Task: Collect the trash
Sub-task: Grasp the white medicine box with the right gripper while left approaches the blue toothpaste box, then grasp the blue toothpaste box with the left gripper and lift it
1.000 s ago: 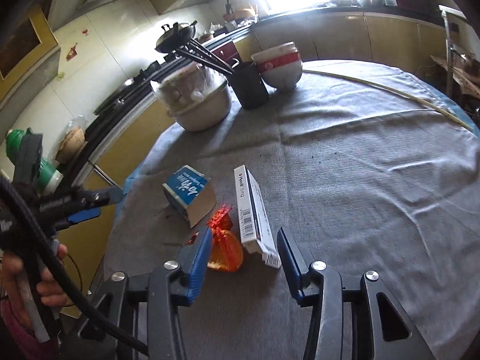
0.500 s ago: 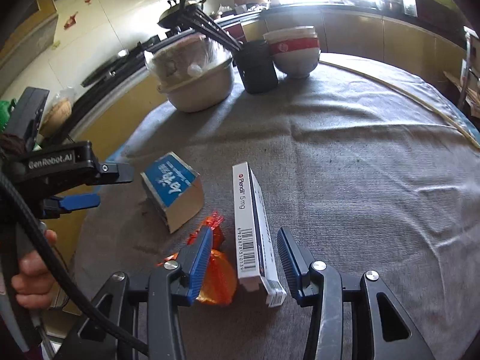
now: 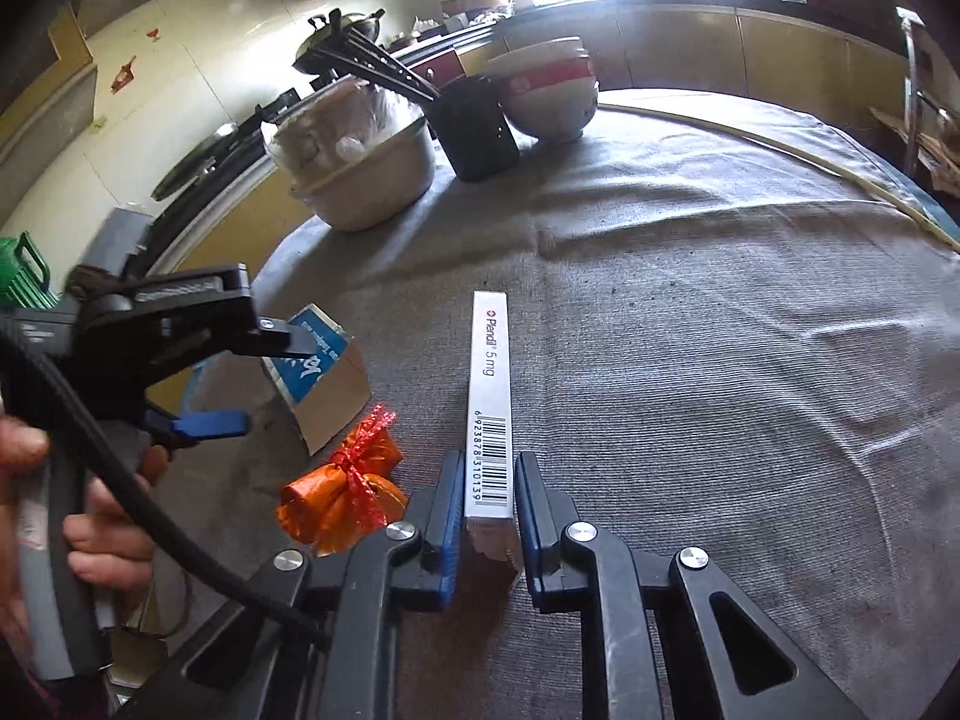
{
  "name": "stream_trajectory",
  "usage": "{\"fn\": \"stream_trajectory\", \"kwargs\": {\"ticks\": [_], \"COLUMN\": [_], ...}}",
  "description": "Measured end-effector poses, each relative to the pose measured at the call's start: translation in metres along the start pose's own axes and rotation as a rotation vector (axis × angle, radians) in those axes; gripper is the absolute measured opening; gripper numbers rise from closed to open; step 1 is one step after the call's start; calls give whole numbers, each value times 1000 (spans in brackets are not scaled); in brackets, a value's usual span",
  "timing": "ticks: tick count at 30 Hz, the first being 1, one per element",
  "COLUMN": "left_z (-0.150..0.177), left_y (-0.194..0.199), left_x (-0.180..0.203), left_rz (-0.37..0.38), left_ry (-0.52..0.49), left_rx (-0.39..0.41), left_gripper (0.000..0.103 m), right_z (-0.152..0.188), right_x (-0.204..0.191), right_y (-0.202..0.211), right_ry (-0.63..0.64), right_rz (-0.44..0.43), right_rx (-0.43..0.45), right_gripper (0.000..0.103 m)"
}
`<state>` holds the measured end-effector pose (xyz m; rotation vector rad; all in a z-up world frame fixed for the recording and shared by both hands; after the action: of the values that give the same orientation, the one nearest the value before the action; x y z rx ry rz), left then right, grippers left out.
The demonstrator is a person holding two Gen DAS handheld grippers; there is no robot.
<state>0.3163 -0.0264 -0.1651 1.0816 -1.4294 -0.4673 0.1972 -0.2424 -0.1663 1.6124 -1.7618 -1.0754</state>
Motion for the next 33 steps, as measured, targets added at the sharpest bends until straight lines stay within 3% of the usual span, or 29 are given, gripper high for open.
{"fn": "stream_trajectory", "kwargs": {"ticks": [1,3,4,7,8,10,16,19,21,22,25,27,33], "left_z": [0,0,0,-2,-3,-5,-1,-4,-6,-7,-12,-17,-31], "left_y": [-2,-5,-6,1,4,5,-1,1,4,7,16,13,-14], "left_x": [0,-3,-3,0,2,4,21,14,11,10,14,21,51], "left_rz": [7,46,55,44,48,69,142,142,124,118,93,66,-75], "left_ry": [6,26,34,16,8,-2,-71,-22,8,21,40,46,24], "left_rx": [7,18,21,82,92,86,35,48,57,71,114,94,9], "left_gripper": [86,69,67,35,19,12,12,19,57,62,66,72,72], "right_z": [1,2,3,6,7,9,15,18,20,21,22,21,26], "right_x": [2,4,5,9,11,13,24,30,34,36,38,38,39], "right_y": [0,1,1,2,3,5,12,16,17,17,16,15,13], "right_ry": [-3,-3,-3,-18,-22,-26,-50,-56,-65,-70,-79,-77,-65], "right_rz": [-8,-9,-8,-12,-14,-12,-1,5,1,-3,-20,-31,-52], "right_rx": [-1,0,2,2,2,4,11,13,13,13,15,17,18], "right_gripper": [18,18,18,18,18,18,18,18,18,18,18,18,18]}}
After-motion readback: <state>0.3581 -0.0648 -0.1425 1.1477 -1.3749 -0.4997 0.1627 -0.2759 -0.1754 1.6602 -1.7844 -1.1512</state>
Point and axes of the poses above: each gripper's, at about its wrist camera, not at the fingertips, and y roughly against the way its jaws point, x to its right, z to its underside, the point moved 2 cm from there along -y, roughly the way its jaws point, and after that the axes turned 15 degrees about z, right-handed, at the moved point
